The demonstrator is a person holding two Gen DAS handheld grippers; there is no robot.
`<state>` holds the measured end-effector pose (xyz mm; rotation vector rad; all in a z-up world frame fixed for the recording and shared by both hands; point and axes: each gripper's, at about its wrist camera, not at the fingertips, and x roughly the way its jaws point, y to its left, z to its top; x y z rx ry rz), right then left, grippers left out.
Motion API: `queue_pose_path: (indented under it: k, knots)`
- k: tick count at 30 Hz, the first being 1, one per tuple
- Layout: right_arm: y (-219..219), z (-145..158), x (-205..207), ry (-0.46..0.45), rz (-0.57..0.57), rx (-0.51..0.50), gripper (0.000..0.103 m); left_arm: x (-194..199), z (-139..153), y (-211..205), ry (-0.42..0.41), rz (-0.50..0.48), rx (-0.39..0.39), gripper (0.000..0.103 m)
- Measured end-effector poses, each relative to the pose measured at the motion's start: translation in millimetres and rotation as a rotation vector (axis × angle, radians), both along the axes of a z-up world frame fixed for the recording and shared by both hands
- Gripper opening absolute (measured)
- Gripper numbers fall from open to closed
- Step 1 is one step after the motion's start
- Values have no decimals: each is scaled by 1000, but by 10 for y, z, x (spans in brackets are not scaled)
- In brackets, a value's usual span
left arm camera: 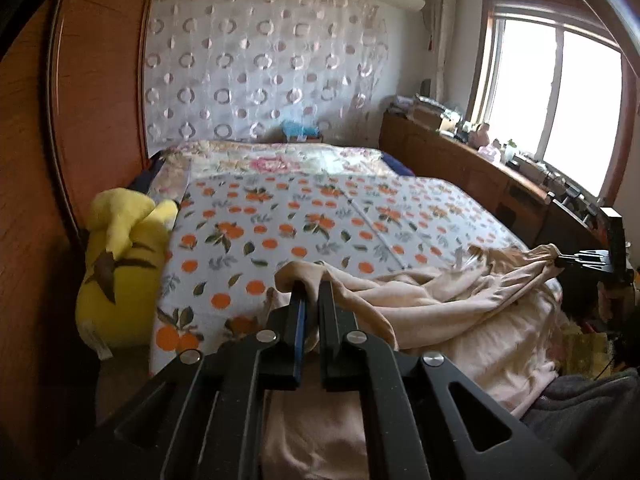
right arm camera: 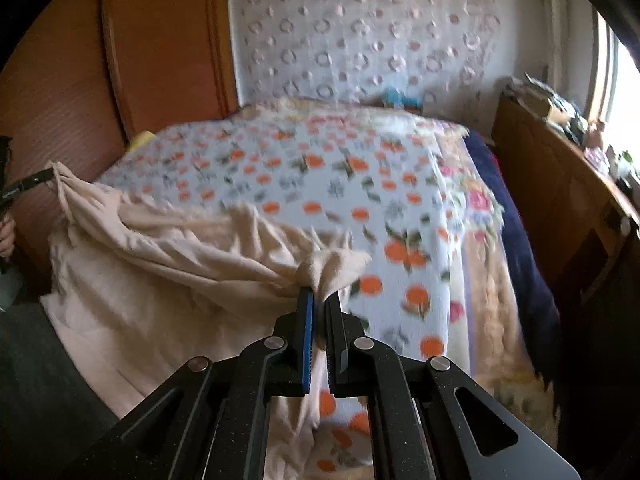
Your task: Fold small clothes
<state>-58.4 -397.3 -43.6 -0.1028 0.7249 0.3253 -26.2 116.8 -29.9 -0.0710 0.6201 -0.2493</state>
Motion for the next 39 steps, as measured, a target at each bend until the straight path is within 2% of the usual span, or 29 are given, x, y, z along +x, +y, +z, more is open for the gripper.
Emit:
queue_pose_path:
  k: [2, 4, 6, 8, 10, 16, 22, 26, 32, 35, 37, 39]
  knots:
    - [15, -50, 10, 17, 13, -1, 5, 11, -28, 15, 2, 15, 21, 23]
    - [27, -38, 49, 19, 9, -9, 8, 18, -19, 39, -5, 21, 23, 44]
    - [29, 28, 64, 10, 8, -11, 15, 61, -16, 91, -5, 26, 15, 50]
    - [5, 107, 97, -15, -5, -8, 36, 146, -22, 142, -8, 41, 22, 57]
    - [-20, 120, 152, -37, -19, -3, 47, 262, -46, 178, 2, 54, 33, 60]
    - [-45, 60, 475, -25, -50, 7, 50, 652, -227, 167, 73, 38, 52, 60]
    - [93, -109, 826, 17, -24, 18, 50, 974, -513, 60, 177, -1, 66, 60]
    - [159, -219, 998, 67, 0, 15, 50, 1051, -674, -3, 237, -25, 73, 60]
    - [145, -327, 1150, 122, -12, 12, 50, 1028, -734, -56, 260, -45, 71, 60]
    - [113, -344, 1169, 122, -9, 22, 50, 1015, -731, -85, 263, -70, 69, 59]
    - [118, -357, 1192, 125, -9, 23, 50, 998, -727, -137, 264, -100, 79, 50]
    - [148, -390, 1208, 123, -6, 11, 50, 972, -723, -192, 263, -126, 93, 32]
